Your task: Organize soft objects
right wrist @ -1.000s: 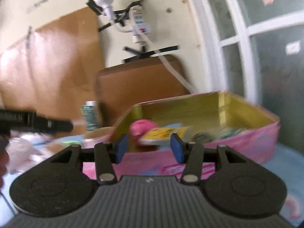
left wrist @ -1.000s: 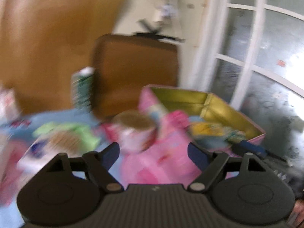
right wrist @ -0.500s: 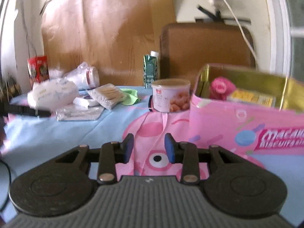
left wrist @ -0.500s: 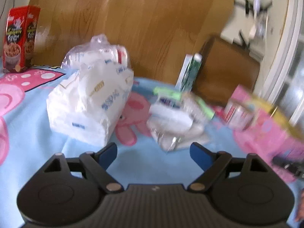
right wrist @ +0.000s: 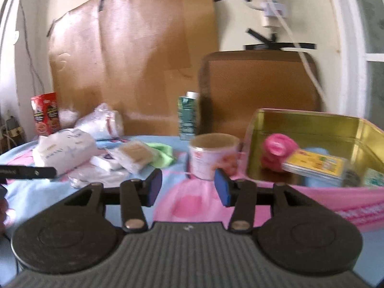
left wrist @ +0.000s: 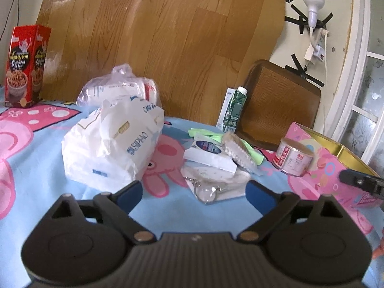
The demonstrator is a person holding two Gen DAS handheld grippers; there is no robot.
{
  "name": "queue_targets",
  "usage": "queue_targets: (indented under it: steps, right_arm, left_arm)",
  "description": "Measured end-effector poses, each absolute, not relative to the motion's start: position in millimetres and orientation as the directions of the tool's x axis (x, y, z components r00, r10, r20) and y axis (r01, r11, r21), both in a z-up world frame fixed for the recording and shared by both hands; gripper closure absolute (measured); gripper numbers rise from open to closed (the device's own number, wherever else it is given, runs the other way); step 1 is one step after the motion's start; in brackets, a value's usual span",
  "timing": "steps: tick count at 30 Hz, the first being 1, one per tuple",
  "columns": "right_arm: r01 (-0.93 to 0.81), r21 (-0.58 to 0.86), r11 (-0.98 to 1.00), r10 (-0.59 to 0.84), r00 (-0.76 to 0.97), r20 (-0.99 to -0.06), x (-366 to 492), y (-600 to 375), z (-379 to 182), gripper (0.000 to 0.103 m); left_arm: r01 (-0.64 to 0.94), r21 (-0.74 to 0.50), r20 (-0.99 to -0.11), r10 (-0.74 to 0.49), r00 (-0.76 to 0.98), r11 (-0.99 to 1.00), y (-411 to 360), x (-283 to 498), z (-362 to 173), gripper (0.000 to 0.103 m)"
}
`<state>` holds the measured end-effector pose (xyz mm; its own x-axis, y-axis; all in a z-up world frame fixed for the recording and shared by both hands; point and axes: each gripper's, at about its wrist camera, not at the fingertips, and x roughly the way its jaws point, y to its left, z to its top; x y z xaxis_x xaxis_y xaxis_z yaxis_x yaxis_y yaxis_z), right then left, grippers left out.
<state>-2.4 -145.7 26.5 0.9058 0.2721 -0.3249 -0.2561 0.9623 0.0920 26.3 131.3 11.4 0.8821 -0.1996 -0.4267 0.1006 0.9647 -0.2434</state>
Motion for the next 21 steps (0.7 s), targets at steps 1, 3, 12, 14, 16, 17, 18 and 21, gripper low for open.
queue_targets:
  steps: [1,3,12,14,16,17,18,21]
  right_arm:
    - [-0.275,0.095,0.957,0.291,0.898,-0.332,3,-138,26,0.05]
    - [-0.314,0.127,0.941,0.338,0.873,-0.352,10,-125,20,0.049]
    - [-0.315,0.04,0.948,0.305,0.871,-0.385,35,-105,-1,0.039]
    - [-0.322,0.049,0.945,0.312,0.852,-0.421,44,-102,-4,0.039]
    - [-0.338,0.079,0.938,0.339,0.846,-0.412,49,-96,-3,0.039]
    - [-0.347,0.101,0.933,0.357,0.84,-0.409,52,-92,-3,0.039]
    - [-0.356,0.131,0.925,0.377,0.829,-0.413,57,-89,-3,0.039]
    - [-0.393,0.174,0.903,0.429,0.79,-0.438,69,-66,-5,0.039]
  left_arm:
    - [0.103,-0.239,-0.423,-0.199,0.884,0.965,131,26,12,0.006]
    - [0.105,-0.235,-0.416,-0.198,0.888,0.966,131,24,12,0.006]
    - [0.114,-0.259,-0.406,-0.215,0.888,0.959,135,24,12,0.005]
    - [0.117,-0.255,-0.402,-0.216,0.89,0.96,134,23,13,0.005]
    - [0.12,-0.248,-0.4,-0.214,0.891,0.961,133,23,13,0.005]
    - [0.12,-0.245,-0.399,-0.213,0.892,0.962,132,22,13,0.005]
    - [0.119,-0.243,-0.397,-0.211,0.893,0.963,132,22,13,0.004]
    - [0.116,-0.249,-0.392,-0.209,0.896,0.962,133,21,13,0.003]
